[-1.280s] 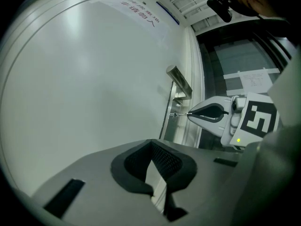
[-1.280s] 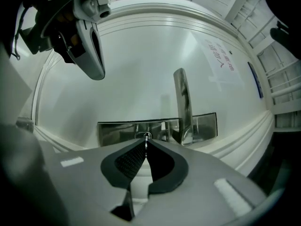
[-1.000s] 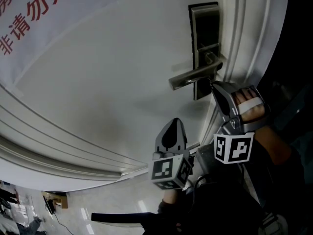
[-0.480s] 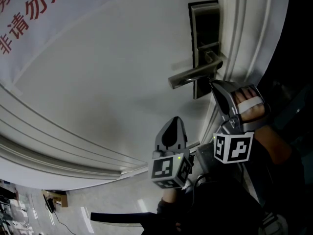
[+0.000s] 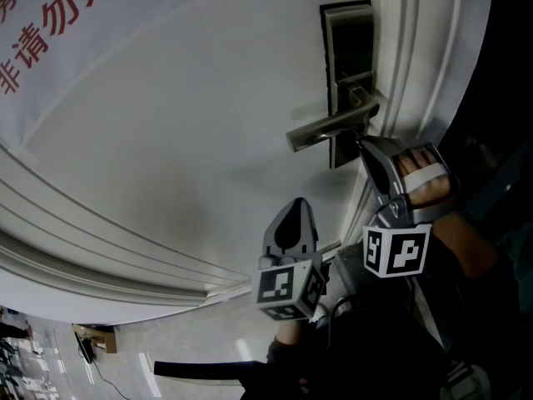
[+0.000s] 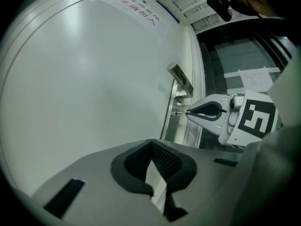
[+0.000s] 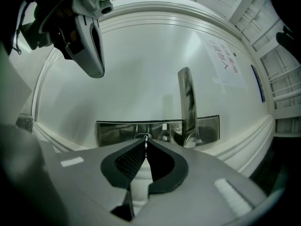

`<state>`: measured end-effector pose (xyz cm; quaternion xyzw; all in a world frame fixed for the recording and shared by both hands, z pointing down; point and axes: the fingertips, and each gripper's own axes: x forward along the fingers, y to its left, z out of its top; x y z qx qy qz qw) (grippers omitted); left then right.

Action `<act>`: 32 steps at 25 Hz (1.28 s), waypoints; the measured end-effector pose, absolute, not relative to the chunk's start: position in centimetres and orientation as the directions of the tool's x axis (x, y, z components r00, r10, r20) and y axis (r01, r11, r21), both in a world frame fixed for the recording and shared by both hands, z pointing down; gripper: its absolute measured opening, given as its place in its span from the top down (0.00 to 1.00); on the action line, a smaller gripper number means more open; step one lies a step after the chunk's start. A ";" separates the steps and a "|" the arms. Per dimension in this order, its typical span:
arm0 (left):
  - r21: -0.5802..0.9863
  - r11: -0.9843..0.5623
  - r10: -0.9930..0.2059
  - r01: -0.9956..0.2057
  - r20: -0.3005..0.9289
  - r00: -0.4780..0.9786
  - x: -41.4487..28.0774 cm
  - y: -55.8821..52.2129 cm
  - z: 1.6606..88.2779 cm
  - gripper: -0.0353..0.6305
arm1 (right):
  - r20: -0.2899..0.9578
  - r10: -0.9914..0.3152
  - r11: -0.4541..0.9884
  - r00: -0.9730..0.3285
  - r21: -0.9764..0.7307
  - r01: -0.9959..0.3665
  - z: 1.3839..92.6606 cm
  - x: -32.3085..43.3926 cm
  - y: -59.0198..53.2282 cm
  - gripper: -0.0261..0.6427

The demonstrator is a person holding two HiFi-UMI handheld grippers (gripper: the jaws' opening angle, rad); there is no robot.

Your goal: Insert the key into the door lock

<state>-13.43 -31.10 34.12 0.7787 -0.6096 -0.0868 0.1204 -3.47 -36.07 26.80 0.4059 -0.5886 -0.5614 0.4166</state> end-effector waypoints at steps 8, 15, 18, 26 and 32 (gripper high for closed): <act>0.296 -0.230 -0.970 -0.927 0.012 0.244 -13.4 -31.1 34.2 0.95 | 0.036 -0.947 0.039 -0.319 0.999 -0.005 26.8 -3.5 -36.2 0.94; 0.296 -0.225 -0.971 -0.928 0.010 0.239 -13.5 -31.1 34.3 0.95 | 0.039 -0.947 0.041 -0.318 0.999 -0.001 26.8 -3.6 -36.3 0.94; 0.299 -0.222 -0.972 -0.928 0.008 0.235 -13.7 -31.1 34.2 0.95 | 0.038 -0.948 0.040 -0.317 0.999 0.002 26.8 -3.6 -36.3 0.94; 0.297 -0.228 -0.970 -0.927 0.010 0.242 -13.5 -31.1 34.1 0.95 | 0.037 -0.948 0.039 -0.317 0.999 0.001 26.8 -3.6 -36.3 0.94; 0.298 -0.234 -0.968 -0.925 0.013 0.249 -13.2 -31.2 34.1 0.95 | 0.037 -0.947 0.039 -0.319 0.999 0.000 26.8 -3.6 -36.3 0.94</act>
